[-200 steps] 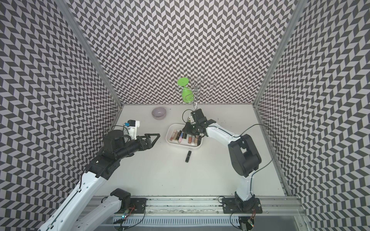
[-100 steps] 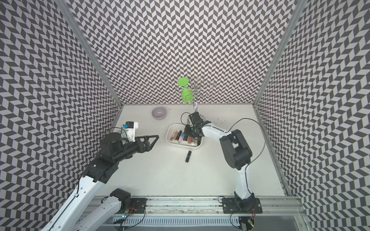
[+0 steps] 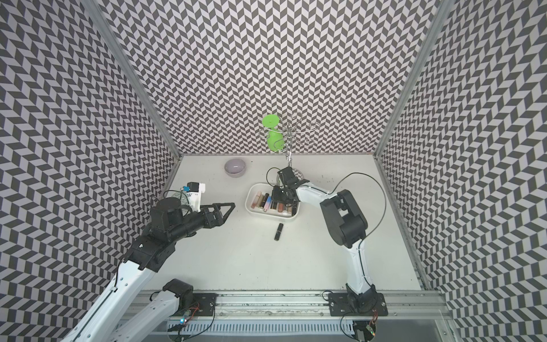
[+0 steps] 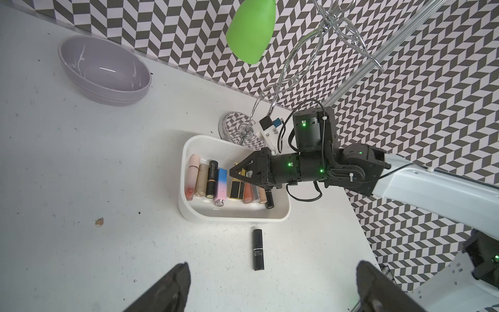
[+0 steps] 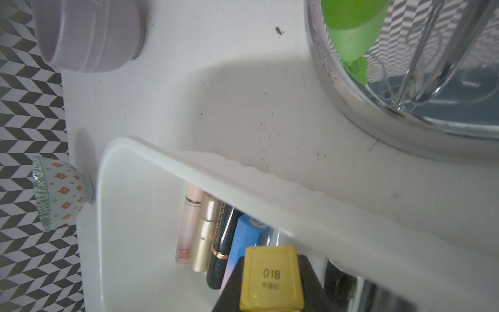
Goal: Put the lipstick into the storage box
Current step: Place the lipstick in the storage box.
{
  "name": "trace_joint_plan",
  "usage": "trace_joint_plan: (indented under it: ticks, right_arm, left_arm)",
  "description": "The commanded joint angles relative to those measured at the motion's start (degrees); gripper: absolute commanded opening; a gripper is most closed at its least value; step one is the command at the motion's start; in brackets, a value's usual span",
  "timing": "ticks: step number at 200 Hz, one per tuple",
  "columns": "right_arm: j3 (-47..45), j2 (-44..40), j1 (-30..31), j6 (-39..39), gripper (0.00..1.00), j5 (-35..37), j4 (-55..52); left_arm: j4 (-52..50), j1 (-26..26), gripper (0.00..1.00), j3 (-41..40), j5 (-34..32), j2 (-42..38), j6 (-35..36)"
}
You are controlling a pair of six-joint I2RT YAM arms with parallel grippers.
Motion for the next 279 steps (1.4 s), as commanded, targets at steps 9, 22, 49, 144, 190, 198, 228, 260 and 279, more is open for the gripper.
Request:
trace_joint_plan:
  ticks: [9, 22, 49, 144, 190, 198, 228, 260, 279]
  right_arm:
    - [1.39, 1.23, -0.24, 0.56, 0.29, -0.84, 2.72]
    - [1.44, 1.31, -0.29, 0.57, 0.32, -0.93, 2.78]
    - [1.50, 1.23, -0.28, 0.66, 0.40, -1.32, 2.83]
    - [-5.66, -9.96, -0.23, 2.89, 0.43, -1.97, 6.97]
    - [-9.87, -14.74, -0.25, 3.81, 0.45, -2.60, 6.21]
    - [-10.87, -15.86, -0.25, 3.93, 0.45, -2.60, 6.39]
    - [-14.65, -20.70, -0.28, 4.02, 0.45, -3.75, 7.33]
    - [-19.22, -26.82, -0.20, 3.83, 0.45, -4.88, 6.73]
    - [-21.80, -30.70, -0.20, 3.50, 0.45, -4.99, 5.83]
  left_arm:
    - [-1.00, 0.31, 0.99, -0.32, -0.51, -0.78, 0.77]
    - [-1.08, 0.26, 0.99, -0.33, -0.47, -0.72, 0.67]
    - [-0.91, 0.32, 0.99, -0.67, -0.51, -0.53, 0.59]
    - [3.41, 0.27, 0.99, -2.71, 1.95, 1.46, -1.24]
    - [5.34, 0.26, 0.99, -3.47, 3.28, 2.47, -2.90]
    - [5.26, 0.26, 0.99, -3.53, 3.40, 2.54, -2.97]
    - [4.89, 0.25, 0.99, -3.77, 3.51, 2.35, -3.07]
    - [6.13, 0.28, 0.99, -4.62, 4.68, 2.20, -3.66]
    - [7.51, 0.27, 0.99, -5.42, 5.56, 2.40, -4.23]
